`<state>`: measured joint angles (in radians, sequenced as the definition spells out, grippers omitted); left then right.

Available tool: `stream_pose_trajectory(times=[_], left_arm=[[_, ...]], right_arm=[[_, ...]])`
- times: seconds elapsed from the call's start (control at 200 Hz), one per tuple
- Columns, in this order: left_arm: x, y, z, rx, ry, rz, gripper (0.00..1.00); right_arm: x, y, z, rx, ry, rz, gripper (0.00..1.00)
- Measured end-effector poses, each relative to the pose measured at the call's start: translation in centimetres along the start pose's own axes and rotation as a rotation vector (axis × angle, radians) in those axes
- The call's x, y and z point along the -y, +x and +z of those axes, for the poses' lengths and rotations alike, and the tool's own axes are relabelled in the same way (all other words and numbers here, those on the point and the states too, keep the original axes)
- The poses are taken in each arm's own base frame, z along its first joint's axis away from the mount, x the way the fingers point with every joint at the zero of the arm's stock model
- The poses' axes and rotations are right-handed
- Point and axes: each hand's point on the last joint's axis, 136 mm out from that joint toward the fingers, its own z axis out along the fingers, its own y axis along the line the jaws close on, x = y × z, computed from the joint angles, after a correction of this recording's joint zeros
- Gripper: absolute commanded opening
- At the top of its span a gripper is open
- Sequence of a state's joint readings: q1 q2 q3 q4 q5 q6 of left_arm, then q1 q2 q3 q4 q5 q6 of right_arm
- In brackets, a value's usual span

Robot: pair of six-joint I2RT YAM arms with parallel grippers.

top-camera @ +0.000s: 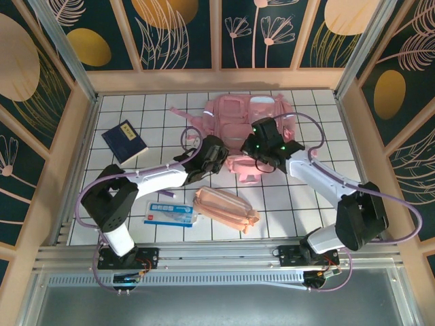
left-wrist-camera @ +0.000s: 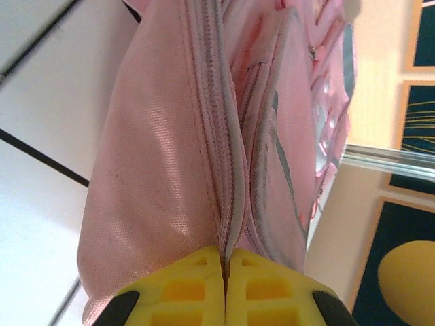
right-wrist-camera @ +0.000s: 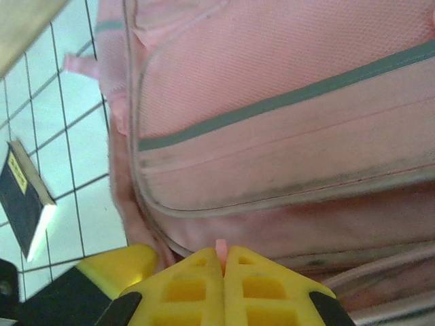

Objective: Pack books, pencil case, and school supplies into a backpack

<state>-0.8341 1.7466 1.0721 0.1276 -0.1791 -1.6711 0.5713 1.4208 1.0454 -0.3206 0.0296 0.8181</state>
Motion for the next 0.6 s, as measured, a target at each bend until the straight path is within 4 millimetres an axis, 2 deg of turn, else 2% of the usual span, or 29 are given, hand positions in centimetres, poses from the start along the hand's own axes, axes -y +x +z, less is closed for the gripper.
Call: stream_pose_trajectory(times=[0.04, 0.05, 0.14, 0.165, 0.2, 0.265, 0.33, 0.42, 0.505, 0.601], left_arm=[[0.5, 0.7, 0.2, -0.003, 0.013, -0.005, 0.0], [0.6, 0.8, 0.3, -0.004, 0.015, -0.005, 0.03], [1.6, 2.5, 0.8, -0.036, 0.055, -0.002, 0.51], [1.9, 2.9, 0.8, -0.049, 0.071, -0.001, 0.6], [2.4, 3.4, 0.7, -0.069, 0.096, 0.005, 0.67], [2.7, 3.5, 0.1, -0.085, 0.135, 0.017, 0.72], [1.4, 2.4, -1.2, -0.079, 0.132, 0.041, 0.73], [-0.8, -1.5, -2.7, -0.016, 0.091, 0.095, 0.76], [-1.8, -4.9, -3.0, 0.05, 0.044, 0.161, 0.8], [-2.4, -6.7, -2.6, 0.077, -0.006, 0.263, 0.81]], right_arm=[[0.0, -0.4, -0.4, 0.017, 0.002, 0.0, 0.0], [0.0, -0.4, -0.4, 0.02, 0.003, 0.001, 0.0], [0.4, -0.9, -0.7, 0.042, 0.014, 0.003, 0.0], [0.7, -1.0, -0.7, 0.044, 0.018, 0.003, 0.0], [1.3, -1.1, -0.6, 0.044, 0.028, 0.007, 0.0], [2.3, -1.2, -0.7, 0.038, 0.037, 0.008, 0.0], [3.0, -1.4, -0.8, 0.031, 0.035, 0.001, 0.0], [2.9, -1.9, -1.5, 0.036, 0.014, -0.038, 0.0], [2.7, -2.3, -2.2, 0.044, -0.005, -0.077, 0.0], [2.7, -2.5, -2.7, 0.043, -0.013, -0.104, 0.0]])
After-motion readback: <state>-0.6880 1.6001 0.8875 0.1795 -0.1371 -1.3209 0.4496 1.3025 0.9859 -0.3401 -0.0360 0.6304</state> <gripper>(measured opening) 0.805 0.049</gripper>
